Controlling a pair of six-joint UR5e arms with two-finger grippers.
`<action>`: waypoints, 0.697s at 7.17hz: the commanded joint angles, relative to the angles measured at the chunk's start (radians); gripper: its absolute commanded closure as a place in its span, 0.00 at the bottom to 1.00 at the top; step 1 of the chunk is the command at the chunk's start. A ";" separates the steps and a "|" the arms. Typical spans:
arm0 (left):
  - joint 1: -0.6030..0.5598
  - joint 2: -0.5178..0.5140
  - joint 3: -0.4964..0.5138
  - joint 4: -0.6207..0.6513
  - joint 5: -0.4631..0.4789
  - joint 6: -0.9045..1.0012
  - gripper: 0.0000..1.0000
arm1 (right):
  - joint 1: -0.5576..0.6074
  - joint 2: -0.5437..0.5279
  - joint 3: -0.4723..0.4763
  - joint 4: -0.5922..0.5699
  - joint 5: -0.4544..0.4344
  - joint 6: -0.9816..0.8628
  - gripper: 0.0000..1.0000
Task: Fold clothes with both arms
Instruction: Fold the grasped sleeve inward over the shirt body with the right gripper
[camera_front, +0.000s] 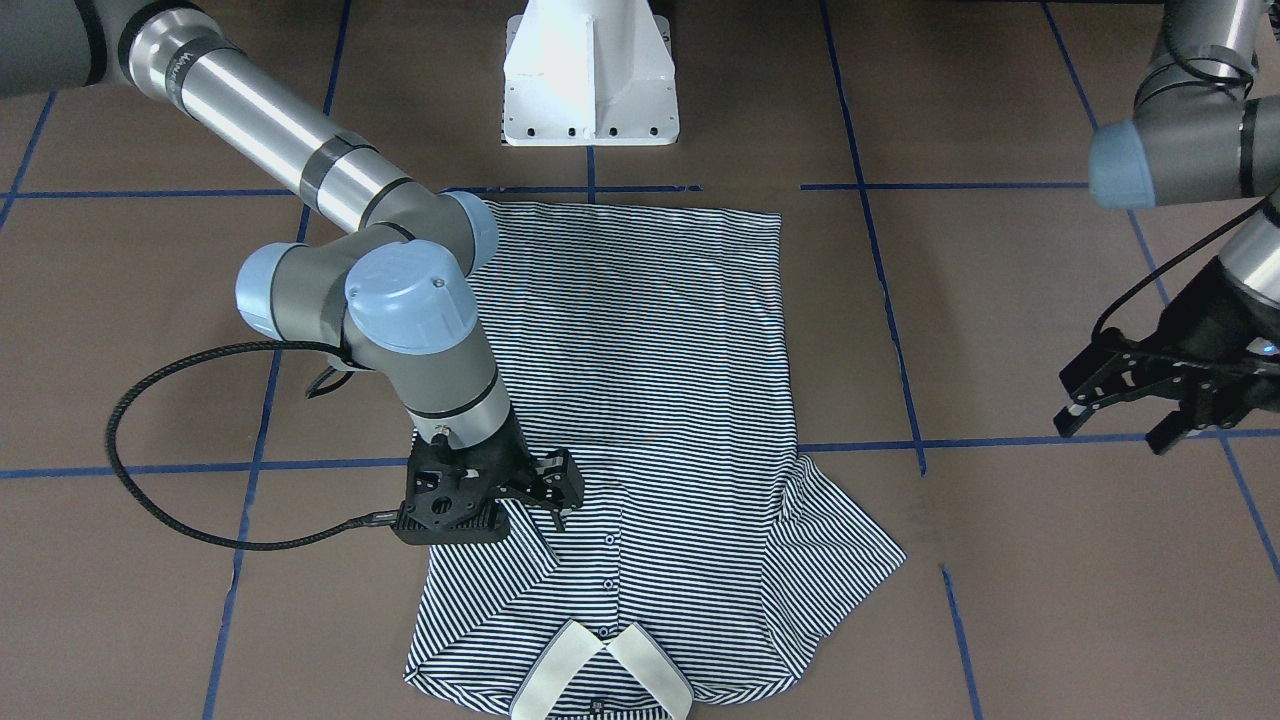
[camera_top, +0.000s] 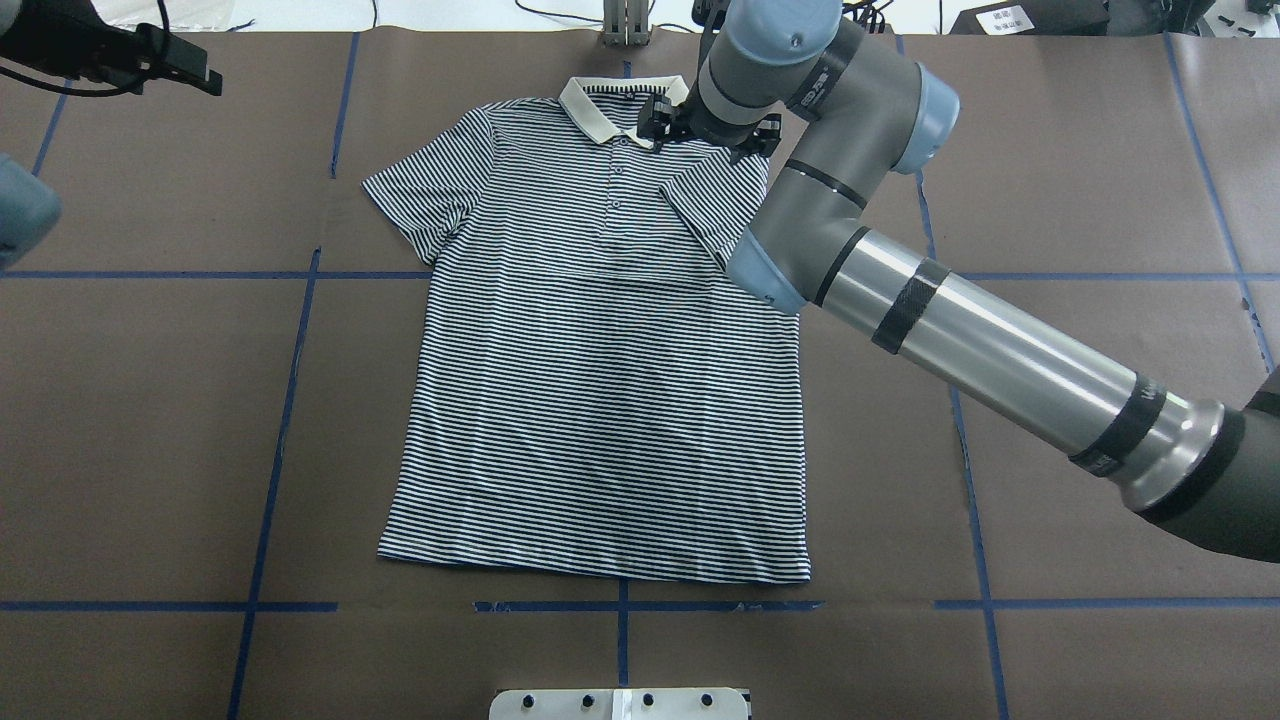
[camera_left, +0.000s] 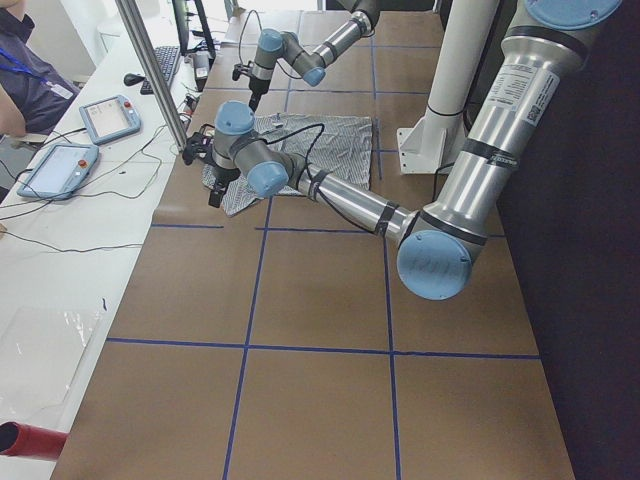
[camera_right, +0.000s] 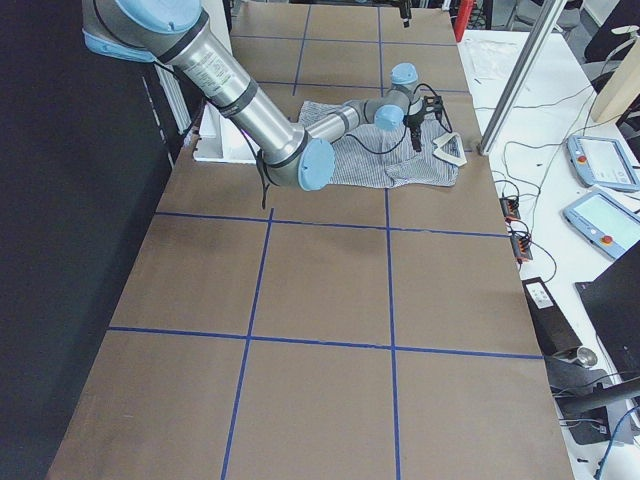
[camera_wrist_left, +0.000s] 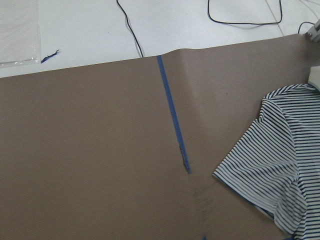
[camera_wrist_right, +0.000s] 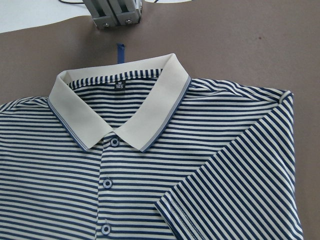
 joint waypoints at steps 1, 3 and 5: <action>0.157 -0.075 0.113 -0.111 0.265 -0.192 0.00 | 0.090 -0.106 0.180 -0.132 0.191 -0.117 0.00; 0.259 -0.167 0.308 -0.210 0.441 -0.276 0.00 | 0.097 -0.128 0.211 -0.140 0.197 -0.140 0.00; 0.294 -0.170 0.367 -0.231 0.492 -0.274 0.01 | 0.092 -0.130 0.211 -0.135 0.187 -0.135 0.00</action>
